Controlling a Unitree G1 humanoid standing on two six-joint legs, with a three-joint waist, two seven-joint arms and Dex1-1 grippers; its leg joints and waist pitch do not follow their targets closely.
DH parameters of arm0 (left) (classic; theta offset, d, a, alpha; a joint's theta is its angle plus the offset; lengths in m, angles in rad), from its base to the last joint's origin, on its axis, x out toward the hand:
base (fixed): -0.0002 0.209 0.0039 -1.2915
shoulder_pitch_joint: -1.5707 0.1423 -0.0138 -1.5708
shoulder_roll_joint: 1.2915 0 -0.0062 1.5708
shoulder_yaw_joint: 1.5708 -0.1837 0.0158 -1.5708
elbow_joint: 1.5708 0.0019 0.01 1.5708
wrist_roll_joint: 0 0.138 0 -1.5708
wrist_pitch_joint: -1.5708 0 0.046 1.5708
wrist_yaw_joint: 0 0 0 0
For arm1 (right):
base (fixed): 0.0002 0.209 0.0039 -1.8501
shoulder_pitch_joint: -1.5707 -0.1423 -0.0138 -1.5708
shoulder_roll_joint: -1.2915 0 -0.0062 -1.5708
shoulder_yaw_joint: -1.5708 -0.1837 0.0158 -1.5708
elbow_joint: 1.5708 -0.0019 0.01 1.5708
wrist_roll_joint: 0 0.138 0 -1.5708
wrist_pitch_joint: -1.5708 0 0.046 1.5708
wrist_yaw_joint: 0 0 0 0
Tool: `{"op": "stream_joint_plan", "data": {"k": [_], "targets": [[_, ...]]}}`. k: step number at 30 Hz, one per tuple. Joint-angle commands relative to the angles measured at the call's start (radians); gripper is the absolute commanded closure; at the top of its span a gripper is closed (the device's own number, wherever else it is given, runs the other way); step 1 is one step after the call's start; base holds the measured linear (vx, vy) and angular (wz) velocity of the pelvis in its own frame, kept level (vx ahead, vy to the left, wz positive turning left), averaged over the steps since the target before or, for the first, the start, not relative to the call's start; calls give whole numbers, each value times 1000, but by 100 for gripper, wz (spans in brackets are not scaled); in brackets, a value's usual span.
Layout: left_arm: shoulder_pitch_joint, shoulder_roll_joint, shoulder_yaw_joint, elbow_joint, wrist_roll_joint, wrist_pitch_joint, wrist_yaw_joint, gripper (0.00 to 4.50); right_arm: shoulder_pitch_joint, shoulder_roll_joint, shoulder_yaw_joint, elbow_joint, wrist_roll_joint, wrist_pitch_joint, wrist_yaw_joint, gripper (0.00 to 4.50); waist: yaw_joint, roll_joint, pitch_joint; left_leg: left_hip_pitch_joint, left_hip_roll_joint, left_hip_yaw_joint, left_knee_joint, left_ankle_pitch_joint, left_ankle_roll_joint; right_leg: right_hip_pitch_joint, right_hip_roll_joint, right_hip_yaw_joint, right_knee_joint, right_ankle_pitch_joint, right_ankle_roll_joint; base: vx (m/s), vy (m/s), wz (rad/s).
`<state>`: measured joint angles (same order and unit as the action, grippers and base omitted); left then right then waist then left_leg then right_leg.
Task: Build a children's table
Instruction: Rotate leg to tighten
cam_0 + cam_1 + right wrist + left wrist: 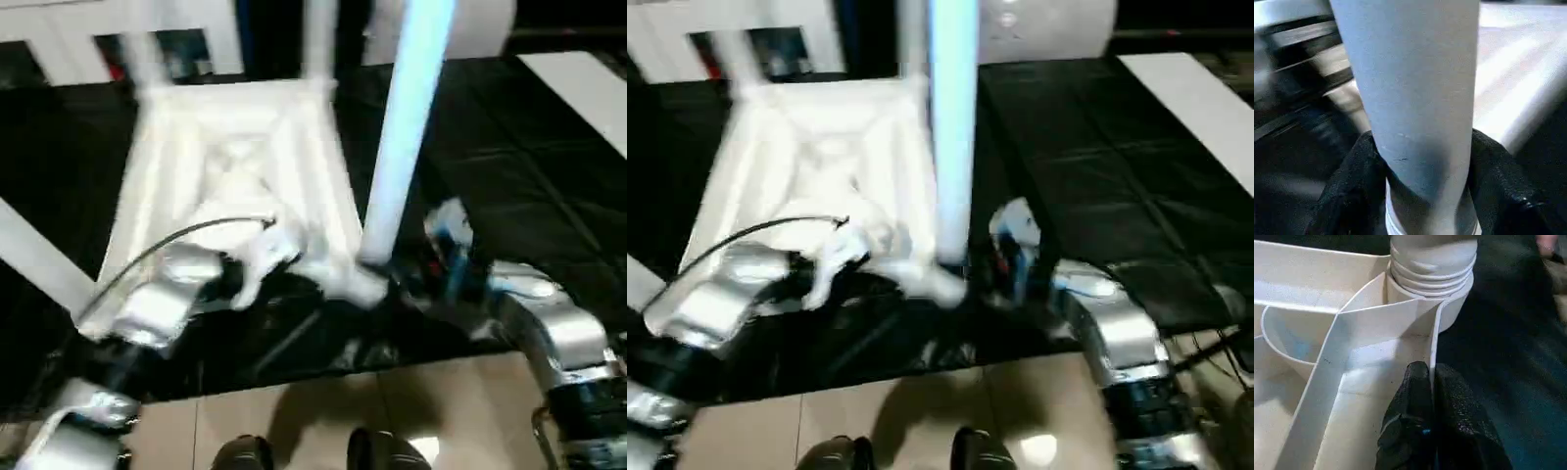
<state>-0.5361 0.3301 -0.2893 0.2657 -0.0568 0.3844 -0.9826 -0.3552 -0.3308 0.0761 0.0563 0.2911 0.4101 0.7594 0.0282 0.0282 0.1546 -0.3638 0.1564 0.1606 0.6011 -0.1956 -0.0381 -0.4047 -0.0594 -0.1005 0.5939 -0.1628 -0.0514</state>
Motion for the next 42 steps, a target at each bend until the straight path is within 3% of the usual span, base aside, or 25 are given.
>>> {"op": "stream_joint_plan", "data": {"k": [1,3,4,6,9,11,13,17,20,24,26,28,30,33,34,36,42], "targets": [[-50,-113,60,3,-11,26,221,450,13,123,115,-27,-18,89,-112,248,4,-20,-74,-2,49,-23,-66,-100,70,54,-93,62,-105,-493,-82,0,0,0],[-59,-143,61,10,4,36,268,450,8,165,111,-25,-33,112,-182,249,3,-17,-76,-3,47,-23,-66,-92,78,54,-93,59,-105,-479,-82,0,0,0],[-68,-172,65,18,15,42,315,450,1,209,106,-17,-50,130,-253,250,4,-10,-78,-2,51,-26,-67,-81,82,56,-94,60,-100,-445,-88,0,0,0],[-81,-226,68,31,49,47,403,450,-19,318,73,15,-72,165,-409,250,-1,-9,-79,-1,54,-25,-69,-82,83,53,-92,60,-98,-404,-103,0,0,0],[-92,-260,59,47,91,36,467,450,-44,387,76,52,-113,138,-491,250,-5,-4,-81,-1,56,-25,-72,-81,89,53,-94,62,-97,-373,-114,0,0,0],[-88,-264,42,37,100,38,459,450,-41,419,61,51,-125,125,-534,194,-2,0,-82,-1,58,-25,-73,-77,95,55,-96,64,-95,-343,-117,0,0,0],[-82,-258,34,28,101,41,445,450,-34,424,51,46,-123,120,-544,177,-1,1,-84,-2,61,-26,-75,-73,105,57,-97,64,-90,-299,-126,0,0,0],[-52,-203,25,1,94,26,375,450,15,353,44,-18,-104,63,-453,141,-1,0,-83,-5,63,-25,-76,-82,117,62,-100,65,-88,-281,-126,0,0,0],[-12,-131,25,-21,84,-22,268,450,64,225,27,-74,-76,15,-279,106,-9,-3,-81,-10,61,-26,-75,-86,131,66,-100,65,-90,-286,-128,0,0,0],[27,-42,10,-35,59,-102,129,450,82,91,-8,-96,-32,-32,-100,83,-21,-4,-77,-11,57,-23,-73,-108,143,63,-99,63,-102,-365,-108,0,0,0],[42,-5,0,-38,39,-161,56,450,81,37,-21,-95,-11,-48,-18,63,-18,-3,-76,-8,58,-24,-74,-112,144,61,-98,63,-105,-388,-100,0,0,0],[48,15,-7,-42,30,-166,23,450,78,13,-29,-89,-1,-58,24,50,-15,-2,-77,-5,64,-23,-75,-105,146,56,-97,65,-99,-370,-111,0,0,0],[72,88,-32,-49,-6,-228,-126,450,53,-77,-42,-62,38,-93,175,27,-12,-2,-81,-4,67,-25,-74,-97,158,58,-99,65,-91,-326,-131,0,0,0],[77,121,-36,-48,-44,-259,-237,450,31,-146,-24,-44,67,-118,321,6,-6,-4,-84,-1,71,-21,-71,-64,188,55,-98,67,-80,-244,-170,0,0,0],[76,124,-38,-47,-45,-262,-246,450,29,-152,-19,-43,68,-121,335,6,3,-4,-84,-1,73,-20,-71,-50,197,53,-99,68,-78,-229,-177,0,0,0],[71,143,-49,-40,-50,-282,-298,450,22,-183,4,-36,70,-140,406,6,16,-5,-85,2,76,-19,-71,-41,202,50,-99,67,-75,-227,-186,0,0,0],[46,187,-94,-14,-58,-349,-434,450,-15,-237,77,0,81,-176,609,6,31,-12,-83,-1,79,-17,-70,-45,200,50,-102,68,-73,-234,-190,0,0,0]]}}
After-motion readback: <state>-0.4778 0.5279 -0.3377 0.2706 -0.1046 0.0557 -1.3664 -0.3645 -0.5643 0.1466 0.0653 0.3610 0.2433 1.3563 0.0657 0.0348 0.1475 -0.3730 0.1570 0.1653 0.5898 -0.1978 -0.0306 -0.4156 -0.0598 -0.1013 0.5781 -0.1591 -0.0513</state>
